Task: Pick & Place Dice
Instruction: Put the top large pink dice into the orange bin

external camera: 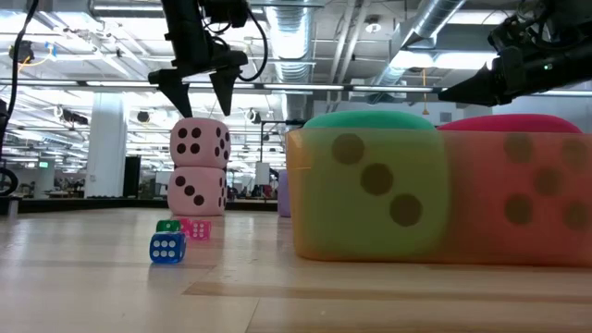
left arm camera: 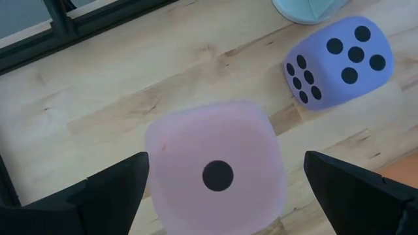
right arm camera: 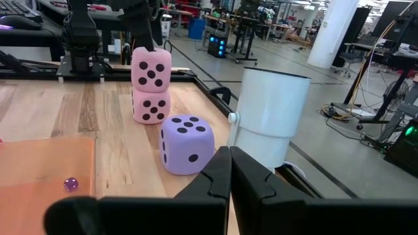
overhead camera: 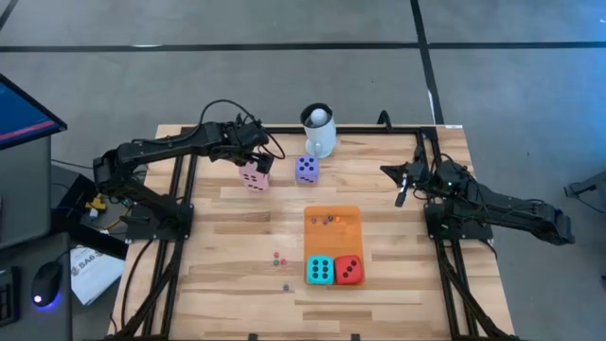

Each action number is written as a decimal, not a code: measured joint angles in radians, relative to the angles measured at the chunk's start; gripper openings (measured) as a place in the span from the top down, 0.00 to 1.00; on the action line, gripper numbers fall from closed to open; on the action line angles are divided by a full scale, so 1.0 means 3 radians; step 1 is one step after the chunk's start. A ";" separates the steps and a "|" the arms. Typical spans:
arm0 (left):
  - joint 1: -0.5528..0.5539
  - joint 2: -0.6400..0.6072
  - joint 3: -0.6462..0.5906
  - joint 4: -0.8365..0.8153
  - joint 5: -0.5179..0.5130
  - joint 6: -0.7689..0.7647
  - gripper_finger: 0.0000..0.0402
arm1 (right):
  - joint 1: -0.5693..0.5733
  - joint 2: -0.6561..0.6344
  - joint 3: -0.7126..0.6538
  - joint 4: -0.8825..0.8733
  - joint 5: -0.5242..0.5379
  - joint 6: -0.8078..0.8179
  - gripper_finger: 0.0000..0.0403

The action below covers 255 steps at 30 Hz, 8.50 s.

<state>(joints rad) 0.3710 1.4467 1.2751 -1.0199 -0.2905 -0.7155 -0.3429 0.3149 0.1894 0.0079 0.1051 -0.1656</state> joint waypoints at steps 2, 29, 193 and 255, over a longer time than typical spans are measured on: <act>0.0000 0.0000 0.0000 0.0000 0.0000 0.0000 0.00 | 0.0001 0.0000 0.0000 0.0001 0.0000 0.0000 1.00; 0.0013 -0.0014 -0.0404 0.0392 -0.0055 0.0025 0.00 | 0.0001 0.0000 0.0000 0.0000 0.0000 0.0001 1.00; -0.0648 0.0046 0.0244 0.1289 -0.0314 -0.0330 0.00 | -0.0001 0.0000 -0.0001 0.0015 0.0000 0.0002 1.00; -0.0131 0.0064 0.0053 -0.0175 -0.0351 -0.0748 0.00 | -0.0002 -0.0004 -0.0001 0.0001 0.0000 -0.0006 1.00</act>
<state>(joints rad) 0.3317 1.4658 1.2911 -1.0725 -0.3958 -0.9398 -0.3435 0.3138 0.1890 0.0082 0.1051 -0.1673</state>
